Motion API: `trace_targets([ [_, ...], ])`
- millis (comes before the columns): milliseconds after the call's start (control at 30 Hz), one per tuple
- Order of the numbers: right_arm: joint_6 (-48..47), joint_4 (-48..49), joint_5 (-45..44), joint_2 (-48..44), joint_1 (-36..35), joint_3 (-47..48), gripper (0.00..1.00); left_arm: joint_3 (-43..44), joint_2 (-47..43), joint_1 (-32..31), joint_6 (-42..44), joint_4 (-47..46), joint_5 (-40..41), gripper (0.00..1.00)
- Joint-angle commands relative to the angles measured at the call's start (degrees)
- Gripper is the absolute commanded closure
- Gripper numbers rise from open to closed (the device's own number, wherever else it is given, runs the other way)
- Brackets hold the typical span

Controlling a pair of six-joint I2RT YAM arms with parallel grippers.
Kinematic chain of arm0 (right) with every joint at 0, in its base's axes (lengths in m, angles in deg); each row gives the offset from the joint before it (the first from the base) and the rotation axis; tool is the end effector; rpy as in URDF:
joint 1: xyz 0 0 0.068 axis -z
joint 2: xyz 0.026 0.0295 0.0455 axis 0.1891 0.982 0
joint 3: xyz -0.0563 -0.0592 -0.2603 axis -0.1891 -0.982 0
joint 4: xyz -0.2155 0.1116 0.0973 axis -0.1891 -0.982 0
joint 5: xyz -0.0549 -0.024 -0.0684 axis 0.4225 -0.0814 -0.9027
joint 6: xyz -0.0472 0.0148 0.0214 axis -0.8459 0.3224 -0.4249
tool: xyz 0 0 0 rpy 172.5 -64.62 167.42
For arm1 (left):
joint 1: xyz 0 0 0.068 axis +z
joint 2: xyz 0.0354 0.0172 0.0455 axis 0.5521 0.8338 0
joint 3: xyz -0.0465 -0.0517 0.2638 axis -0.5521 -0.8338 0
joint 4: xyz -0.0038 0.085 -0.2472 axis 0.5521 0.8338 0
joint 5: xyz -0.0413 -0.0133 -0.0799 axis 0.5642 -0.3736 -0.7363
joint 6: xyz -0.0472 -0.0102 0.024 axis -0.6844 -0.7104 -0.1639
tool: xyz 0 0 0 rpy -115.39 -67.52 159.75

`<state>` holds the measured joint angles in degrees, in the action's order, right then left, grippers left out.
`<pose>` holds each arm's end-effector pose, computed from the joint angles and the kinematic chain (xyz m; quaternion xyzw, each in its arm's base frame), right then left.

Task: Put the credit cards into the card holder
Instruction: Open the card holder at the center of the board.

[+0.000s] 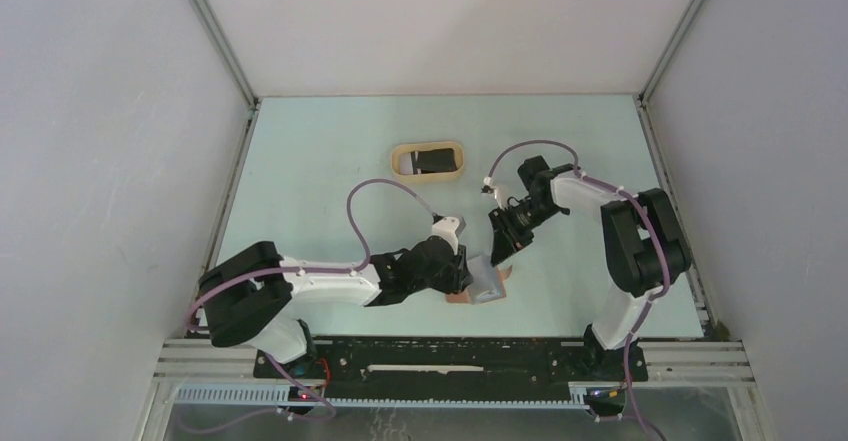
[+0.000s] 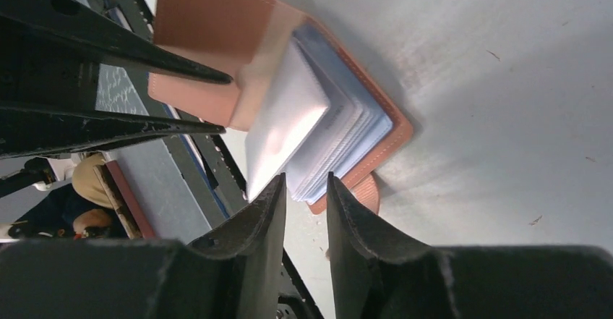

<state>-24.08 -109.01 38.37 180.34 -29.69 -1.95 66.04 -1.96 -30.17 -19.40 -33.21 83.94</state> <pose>0.2769 0.1219 0.1692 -0.3427 0.8486 0.3999 0.0494 0.1371 -0.2662 0.1732 0.1470 0.8780 -0.3184 0.3258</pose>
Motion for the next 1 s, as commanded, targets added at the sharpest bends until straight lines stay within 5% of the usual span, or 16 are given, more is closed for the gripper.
trace_targets([
  [0, 3.97, -0.91, -2.45, 2.79, -0.77, 2.52, 0.63, -0.21, -0.1, -0.06, -2.01, 3.88, 3.67, 0.62],
  [567, 6.17, -3.0, 0.1, 11.51, -1.81, 4.85, 0.58, -3.33, 3.17, 0.05, -4.69, -2.33, 1.52, 0.68],
  [967, 1.82, -8.84, 13.86, 12.22, -1.76, 7.34, 0.63, -5.87, 4.42, 1.67, -5.55, -7.49, -0.9, 0.69],
])
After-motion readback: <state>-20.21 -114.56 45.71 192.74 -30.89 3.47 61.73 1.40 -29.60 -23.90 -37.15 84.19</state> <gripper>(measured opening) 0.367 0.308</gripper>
